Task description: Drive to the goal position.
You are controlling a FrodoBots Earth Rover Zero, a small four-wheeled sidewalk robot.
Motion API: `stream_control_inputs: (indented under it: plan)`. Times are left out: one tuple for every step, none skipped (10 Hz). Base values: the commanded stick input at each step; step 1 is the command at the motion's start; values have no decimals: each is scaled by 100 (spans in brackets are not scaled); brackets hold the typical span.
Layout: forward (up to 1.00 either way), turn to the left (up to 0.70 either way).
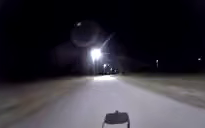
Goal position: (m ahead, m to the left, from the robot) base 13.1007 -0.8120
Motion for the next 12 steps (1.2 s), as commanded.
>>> stream_control_inputs:
  plan:
    - [100, 0]
    - [100, 0]
    - [100, 0]
    - [100, 0]
    - [100, 0]
    - [100, 0]
    - [100, 0]
    - [100, 0]
    - [100, 0]
    - [100, 0]
    - [100, 0]
    - [100, 0]
